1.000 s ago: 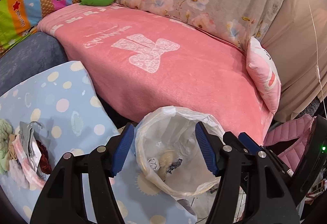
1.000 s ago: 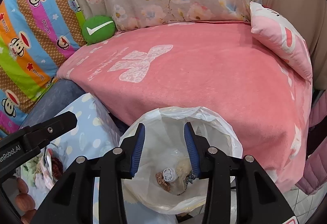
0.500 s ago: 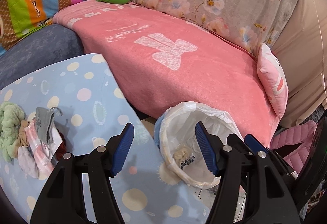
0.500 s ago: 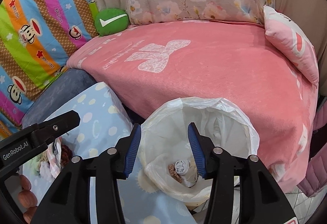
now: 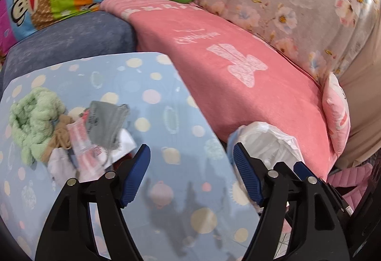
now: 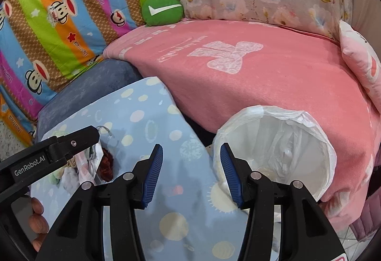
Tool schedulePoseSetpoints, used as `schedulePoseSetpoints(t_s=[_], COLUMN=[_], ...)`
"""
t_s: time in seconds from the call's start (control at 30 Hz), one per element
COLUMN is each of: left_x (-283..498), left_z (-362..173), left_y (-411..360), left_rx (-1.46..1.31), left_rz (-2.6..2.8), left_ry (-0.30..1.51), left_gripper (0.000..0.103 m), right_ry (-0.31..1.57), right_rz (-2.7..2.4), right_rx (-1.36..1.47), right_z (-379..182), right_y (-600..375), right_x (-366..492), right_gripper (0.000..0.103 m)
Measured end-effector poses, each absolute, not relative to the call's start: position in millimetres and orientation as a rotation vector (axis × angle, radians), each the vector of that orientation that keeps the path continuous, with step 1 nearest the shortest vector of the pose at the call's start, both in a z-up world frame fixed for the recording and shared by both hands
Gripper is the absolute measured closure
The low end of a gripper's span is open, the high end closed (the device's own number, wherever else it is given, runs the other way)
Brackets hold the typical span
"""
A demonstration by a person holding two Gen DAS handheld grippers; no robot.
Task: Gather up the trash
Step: 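Grasp the white sock with the left gripper while the right gripper grasps the pink-white packet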
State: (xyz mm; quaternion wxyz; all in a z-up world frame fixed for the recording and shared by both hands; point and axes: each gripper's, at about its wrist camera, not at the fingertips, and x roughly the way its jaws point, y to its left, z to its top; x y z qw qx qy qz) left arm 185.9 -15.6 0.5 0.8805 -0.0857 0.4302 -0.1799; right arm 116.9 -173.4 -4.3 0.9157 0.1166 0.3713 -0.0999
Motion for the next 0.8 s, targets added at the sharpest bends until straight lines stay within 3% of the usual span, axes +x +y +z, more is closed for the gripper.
schedulePoseSetpoints(t_s=[0.27, 0.8], left_x=[192, 204], left_z=[-19, -97], left_y=[58, 172], left_rx=[-0.243, -0.375], left_rz=[-0.238, -0.007], left_ry=[0.916, 1.071], left_gripper=[0.024, 0.024], right_ry=[0.809, 0.944], right_rz=[-0.112, 0.049], right_rx=[0.193, 0.102], right_z=[-17, -78], right_y=[-116, -12], right_x=[131, 162], right_gripper=[0.054, 0.051])
